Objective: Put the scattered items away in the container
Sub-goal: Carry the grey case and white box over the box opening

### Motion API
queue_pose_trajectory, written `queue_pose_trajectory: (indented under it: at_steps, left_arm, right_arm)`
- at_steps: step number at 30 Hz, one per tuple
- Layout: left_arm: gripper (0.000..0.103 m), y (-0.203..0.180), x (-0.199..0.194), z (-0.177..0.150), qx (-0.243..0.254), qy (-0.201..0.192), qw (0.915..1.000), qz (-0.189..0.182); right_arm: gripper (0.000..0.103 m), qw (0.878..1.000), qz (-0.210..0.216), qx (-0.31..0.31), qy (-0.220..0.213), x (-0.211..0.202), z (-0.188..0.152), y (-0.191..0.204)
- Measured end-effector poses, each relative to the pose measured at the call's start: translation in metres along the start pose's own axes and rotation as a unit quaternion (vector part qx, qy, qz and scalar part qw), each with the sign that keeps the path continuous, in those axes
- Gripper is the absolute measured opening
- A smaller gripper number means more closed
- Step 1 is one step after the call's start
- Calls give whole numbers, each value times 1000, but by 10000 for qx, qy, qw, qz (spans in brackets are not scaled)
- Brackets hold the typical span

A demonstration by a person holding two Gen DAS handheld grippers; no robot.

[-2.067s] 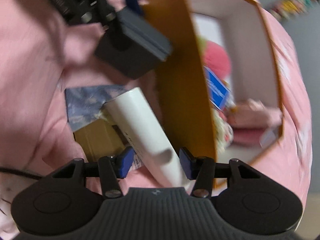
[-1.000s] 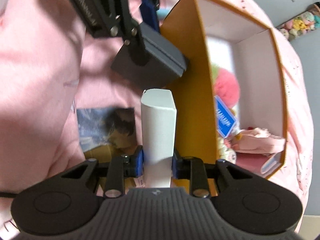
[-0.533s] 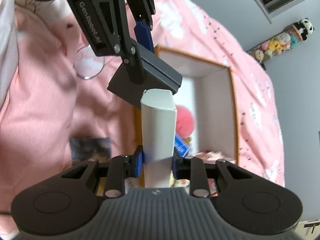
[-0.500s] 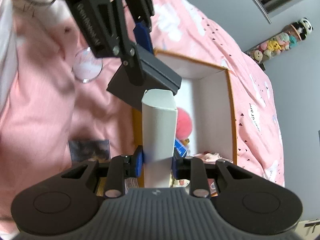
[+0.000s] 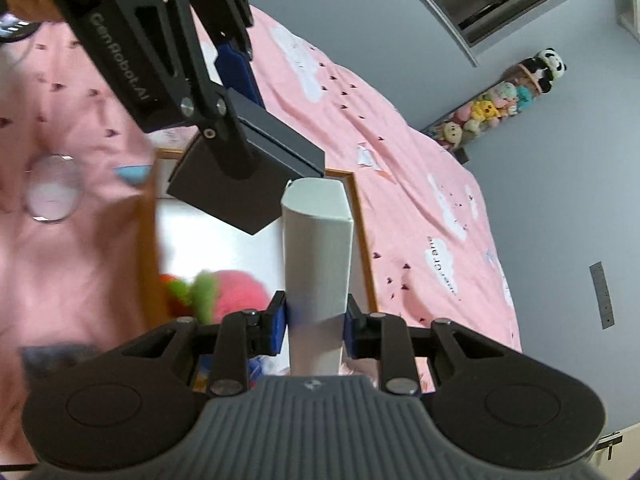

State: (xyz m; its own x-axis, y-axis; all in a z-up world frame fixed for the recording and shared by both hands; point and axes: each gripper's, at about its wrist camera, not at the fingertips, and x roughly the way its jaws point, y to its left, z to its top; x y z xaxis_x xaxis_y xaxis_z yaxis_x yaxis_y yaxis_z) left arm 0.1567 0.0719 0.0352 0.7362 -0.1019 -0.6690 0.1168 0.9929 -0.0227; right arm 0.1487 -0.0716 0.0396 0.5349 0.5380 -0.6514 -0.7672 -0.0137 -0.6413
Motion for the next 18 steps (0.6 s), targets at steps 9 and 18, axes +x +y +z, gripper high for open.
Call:
queue_pose_trajectory:
  at_steps: [9,18]
  left_arm:
    - [38,8,31,12,-214,431,9975,512]
    - [38,7,44,13,-336,688,9949,653]
  right_arm:
    - [30,9999,18,-59,81,64,-4,-10]
    - [30,9984,190,-381,371,108,-9,5]
